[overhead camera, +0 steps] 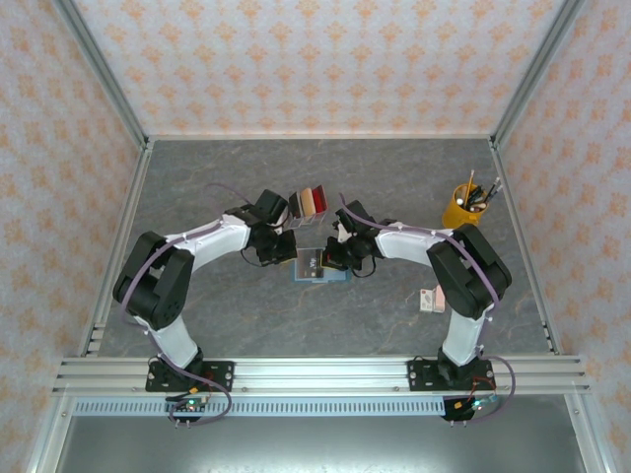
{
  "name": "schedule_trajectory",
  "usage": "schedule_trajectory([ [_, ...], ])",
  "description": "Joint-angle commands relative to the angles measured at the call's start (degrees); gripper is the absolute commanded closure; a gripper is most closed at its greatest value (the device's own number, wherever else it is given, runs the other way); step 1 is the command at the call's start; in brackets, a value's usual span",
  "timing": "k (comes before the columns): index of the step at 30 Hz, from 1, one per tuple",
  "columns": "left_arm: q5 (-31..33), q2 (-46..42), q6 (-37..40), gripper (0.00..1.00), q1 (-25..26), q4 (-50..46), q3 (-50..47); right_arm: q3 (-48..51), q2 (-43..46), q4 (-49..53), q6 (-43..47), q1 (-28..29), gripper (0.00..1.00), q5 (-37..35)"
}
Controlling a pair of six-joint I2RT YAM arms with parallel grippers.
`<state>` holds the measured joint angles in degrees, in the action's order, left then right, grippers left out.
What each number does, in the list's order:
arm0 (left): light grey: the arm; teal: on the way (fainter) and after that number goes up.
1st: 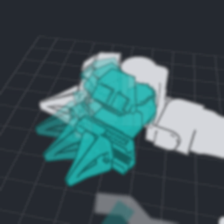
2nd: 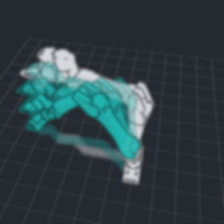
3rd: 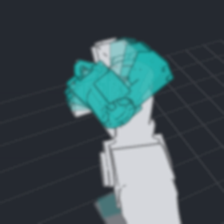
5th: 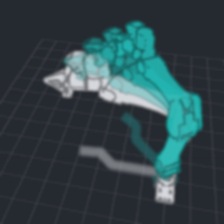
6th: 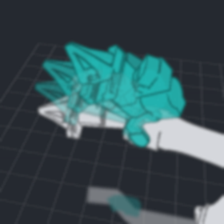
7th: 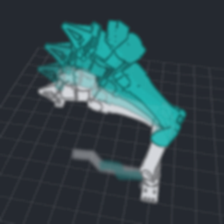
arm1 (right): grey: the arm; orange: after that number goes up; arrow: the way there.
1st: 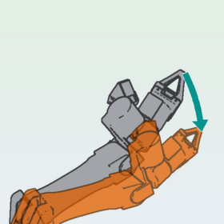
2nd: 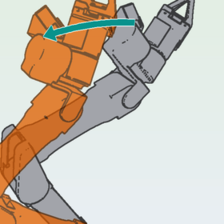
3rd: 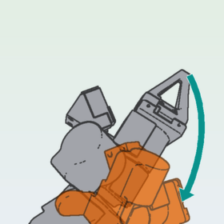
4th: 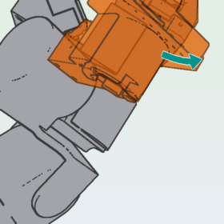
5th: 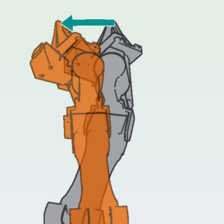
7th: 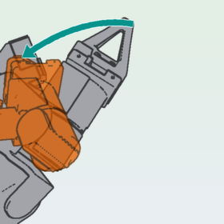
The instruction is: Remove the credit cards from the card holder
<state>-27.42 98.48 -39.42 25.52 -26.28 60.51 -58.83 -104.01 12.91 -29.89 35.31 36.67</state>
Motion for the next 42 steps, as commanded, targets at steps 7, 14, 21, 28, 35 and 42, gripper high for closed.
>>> schedule_trajectory([
  [7,-5.0,2.8,-1.9,0.92,1.0,5.7,-1.7,0.6,-0.2,-1.1,0.1,-0.5,0.86,-0.5],
  [14,-2.4,6.1,-1.7,0.92,1.0,2.1,-1.2,0.2,-1.6,-1.7,-0.5,-0.6,0.77,0.0],
  [21,0.2,7.8,-1.2,0.93,1.0,-1.1,-1.0,1.1,-2.5,-4.4,-0.6,-0.5,0.73,1.8],
  [28,1.3,8.0,-1.1,0.93,1.0,-1.7,-1.7,1.1,-3.3,-6.3,-0.4,-0.6,0.74,3.4],
  [35,1.6,7.9,-1.2,0.93,1.0,-1.6,-2.1,1.3,-3.2,-7.1,-0.3,-0.6,0.83,3.5],
  [42,1.9,6.3,-1.5,0.91,1.0,-1.9,-1.2,3.7,1.4,-4.1,0.1,-1.3,0.95,-1.2],
])
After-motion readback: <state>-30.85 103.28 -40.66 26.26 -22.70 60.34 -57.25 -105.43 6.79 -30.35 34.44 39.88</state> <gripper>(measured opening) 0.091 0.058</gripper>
